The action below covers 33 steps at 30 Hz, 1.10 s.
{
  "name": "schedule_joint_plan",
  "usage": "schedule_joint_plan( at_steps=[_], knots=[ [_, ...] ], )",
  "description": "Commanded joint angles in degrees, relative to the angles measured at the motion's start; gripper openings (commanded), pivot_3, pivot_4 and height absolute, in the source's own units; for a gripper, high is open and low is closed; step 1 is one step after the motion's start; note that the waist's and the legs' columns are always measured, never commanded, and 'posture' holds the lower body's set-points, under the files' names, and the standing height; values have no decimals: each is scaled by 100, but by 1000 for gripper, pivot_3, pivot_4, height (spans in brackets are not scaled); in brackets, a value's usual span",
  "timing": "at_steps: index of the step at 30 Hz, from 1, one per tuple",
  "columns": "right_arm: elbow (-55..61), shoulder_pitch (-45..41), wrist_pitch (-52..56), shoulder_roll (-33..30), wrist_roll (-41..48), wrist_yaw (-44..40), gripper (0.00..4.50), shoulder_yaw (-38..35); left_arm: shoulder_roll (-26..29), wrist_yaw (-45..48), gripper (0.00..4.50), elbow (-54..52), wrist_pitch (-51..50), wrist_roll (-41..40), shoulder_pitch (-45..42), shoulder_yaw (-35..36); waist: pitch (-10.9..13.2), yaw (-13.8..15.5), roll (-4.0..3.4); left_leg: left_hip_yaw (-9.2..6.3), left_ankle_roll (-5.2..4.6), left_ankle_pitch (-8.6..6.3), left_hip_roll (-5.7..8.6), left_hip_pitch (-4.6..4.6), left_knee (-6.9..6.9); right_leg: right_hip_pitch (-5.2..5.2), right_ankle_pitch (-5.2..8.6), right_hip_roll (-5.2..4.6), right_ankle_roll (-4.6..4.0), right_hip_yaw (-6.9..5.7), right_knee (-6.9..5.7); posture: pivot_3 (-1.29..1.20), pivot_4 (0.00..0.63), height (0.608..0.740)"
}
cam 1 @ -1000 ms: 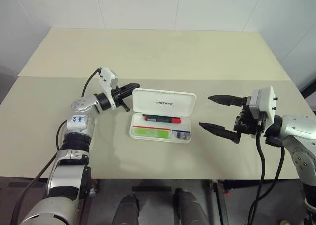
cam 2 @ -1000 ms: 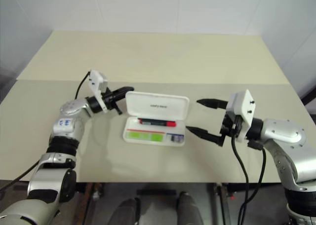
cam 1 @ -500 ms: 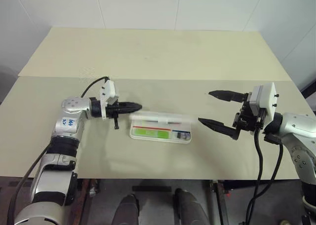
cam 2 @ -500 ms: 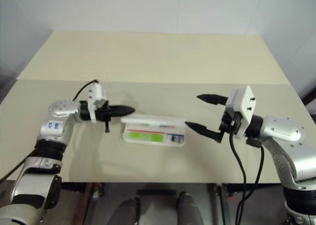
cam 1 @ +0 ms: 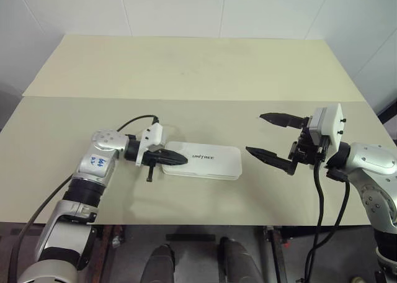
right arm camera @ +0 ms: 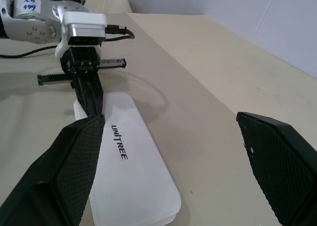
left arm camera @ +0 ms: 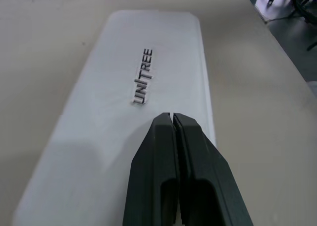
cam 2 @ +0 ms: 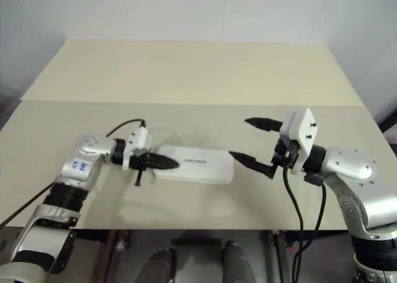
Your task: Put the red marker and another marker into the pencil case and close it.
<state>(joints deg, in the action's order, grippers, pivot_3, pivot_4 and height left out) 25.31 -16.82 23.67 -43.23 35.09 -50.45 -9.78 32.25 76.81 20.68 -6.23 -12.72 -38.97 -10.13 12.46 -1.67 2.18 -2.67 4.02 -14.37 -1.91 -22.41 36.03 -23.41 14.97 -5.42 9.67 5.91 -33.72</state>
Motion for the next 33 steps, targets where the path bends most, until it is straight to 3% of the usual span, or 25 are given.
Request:
schedule_joint_plan(
  at_steps=[1,19,27,31,33],
  knots=[
    [297,29,-60,14,47,73,4500,-114,7,-28,14,-50,-109,213,-27,-178,0,2,0,0,0,0,0,0,0,0,0,0,0,0,-1,0,150,740],
    [396,79,2,-34,154,53,4500,-115,-87,-297,14,-46,-409,218,189,-240,-7,1,-8,0,-4,3,0,17,9,16,34,-1,-64,0,-7,0,150,740],
    [40,-79,-134,-30,61,-216,4500,-35,-165,-324,14,-828,-1132,-1104,-40,872,-4,-5,-4,-1,-5,4,0,0,10,2,28,0,-52,0,-7,0,150,740],
    [-108,-8,-230,-100,67,-432,4500,-172,45,-482,14,-1394,-1561,-1443,58,1230,-3,-6,-7,-1,-5,3,0,4,-4,-3,0,0,10,0,-13,0,150,740],
    [-135,15,-273,-93,61,-444,4500,-228,456,-556,439,-1791,-2002,-1805,246,1729,-3,-36,-7,-2,-3,1,-1,0,-8,-8,3,1,12,0,-13,0,150,740]
  ],
)
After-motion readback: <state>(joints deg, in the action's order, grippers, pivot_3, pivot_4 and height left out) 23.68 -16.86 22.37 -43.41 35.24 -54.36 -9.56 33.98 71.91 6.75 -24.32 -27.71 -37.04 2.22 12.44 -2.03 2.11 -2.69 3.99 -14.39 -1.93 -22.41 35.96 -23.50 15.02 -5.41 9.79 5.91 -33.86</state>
